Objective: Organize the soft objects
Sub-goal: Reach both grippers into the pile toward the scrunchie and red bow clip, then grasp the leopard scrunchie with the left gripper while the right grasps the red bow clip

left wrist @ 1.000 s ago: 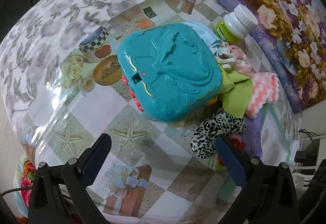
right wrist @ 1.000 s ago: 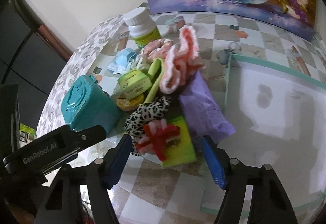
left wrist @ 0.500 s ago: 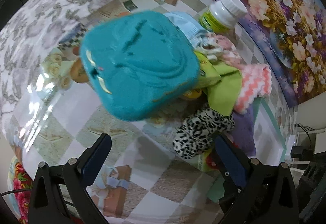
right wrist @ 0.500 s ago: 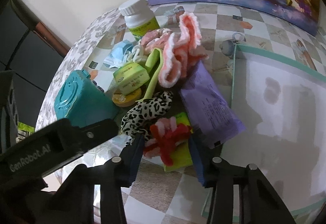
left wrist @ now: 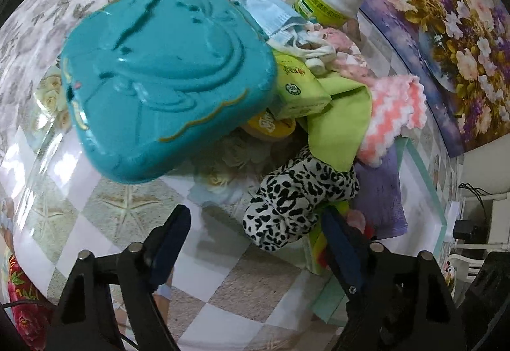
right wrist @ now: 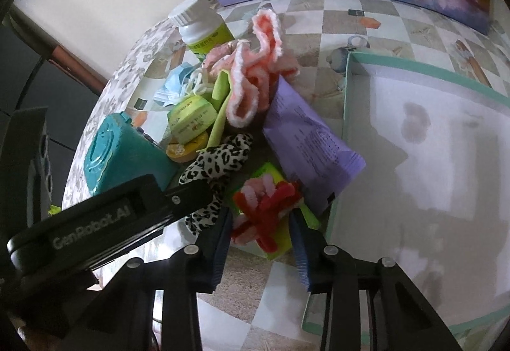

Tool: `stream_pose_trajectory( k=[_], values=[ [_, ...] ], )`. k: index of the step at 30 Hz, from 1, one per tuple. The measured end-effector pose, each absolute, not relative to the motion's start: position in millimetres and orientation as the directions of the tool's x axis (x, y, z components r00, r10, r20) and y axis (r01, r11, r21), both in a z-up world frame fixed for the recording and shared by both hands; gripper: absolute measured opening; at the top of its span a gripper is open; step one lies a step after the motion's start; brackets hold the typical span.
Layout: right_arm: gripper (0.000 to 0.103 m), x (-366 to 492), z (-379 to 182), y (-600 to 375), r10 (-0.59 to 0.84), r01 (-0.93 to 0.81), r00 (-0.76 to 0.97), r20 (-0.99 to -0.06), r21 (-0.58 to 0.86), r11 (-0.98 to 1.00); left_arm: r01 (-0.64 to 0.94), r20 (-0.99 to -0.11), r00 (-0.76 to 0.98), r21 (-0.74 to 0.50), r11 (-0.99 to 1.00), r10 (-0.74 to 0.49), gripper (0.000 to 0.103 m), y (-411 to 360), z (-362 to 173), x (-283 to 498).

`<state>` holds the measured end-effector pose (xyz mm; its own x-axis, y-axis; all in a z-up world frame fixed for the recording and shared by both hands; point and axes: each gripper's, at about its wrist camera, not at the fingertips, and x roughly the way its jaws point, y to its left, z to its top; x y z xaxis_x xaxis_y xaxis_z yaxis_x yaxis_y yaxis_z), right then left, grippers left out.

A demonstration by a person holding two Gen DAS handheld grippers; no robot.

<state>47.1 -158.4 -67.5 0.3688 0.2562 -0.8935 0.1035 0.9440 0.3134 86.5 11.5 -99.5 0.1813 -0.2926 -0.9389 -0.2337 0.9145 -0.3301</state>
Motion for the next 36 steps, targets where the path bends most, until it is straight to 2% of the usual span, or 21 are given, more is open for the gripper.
stream_pose_trajectory(
  k=[4, 7, 13, 25, 36],
  values=[
    [0.039, 47.7, -69.0, -159.3, 0.254, 0.107, 0.366, -0.895, 0.312, 0.944, -0.221, -0.936, 0.175, -0.339, 0.914, -0.305, 0.066, 4.4, -105.5, 92.1],
    [0.039, 48.6, -71.9, -161.7, 0.242, 0.115, 0.361, -0.900, 0.301, 0.947, -0.212, -0.934, 0.156, -0.349, 0.913, -0.321, 0.047, -4.4, -112.3, 98.0],
    [0.039, 48.8, -72.2, -163.1, 0.246, 0.122, 0.363, -0.899, 0.308, 0.944, -0.213, -0.931, 0.147, -0.360, 0.908, -0.334, 0.034, -8.9, -119.3, 102.9],
    [0.030, 47.5, -70.3, -162.9, 0.247, 0.120, 0.363, -0.899, 0.308, 0.944, -0.202, -0.923, 0.156, -0.379, 0.903, -0.353, 0.026, -0.4, -109.2, 94.1],
    [0.028, 44.5, -50.5, -164.8, 0.248, 0.113, 0.413, -0.876, 0.320, 0.941, -0.171, -0.905, 0.204, -0.408, 0.897, -0.373, 0.024, 2.0, -86.8, 82.6]
  ],
)
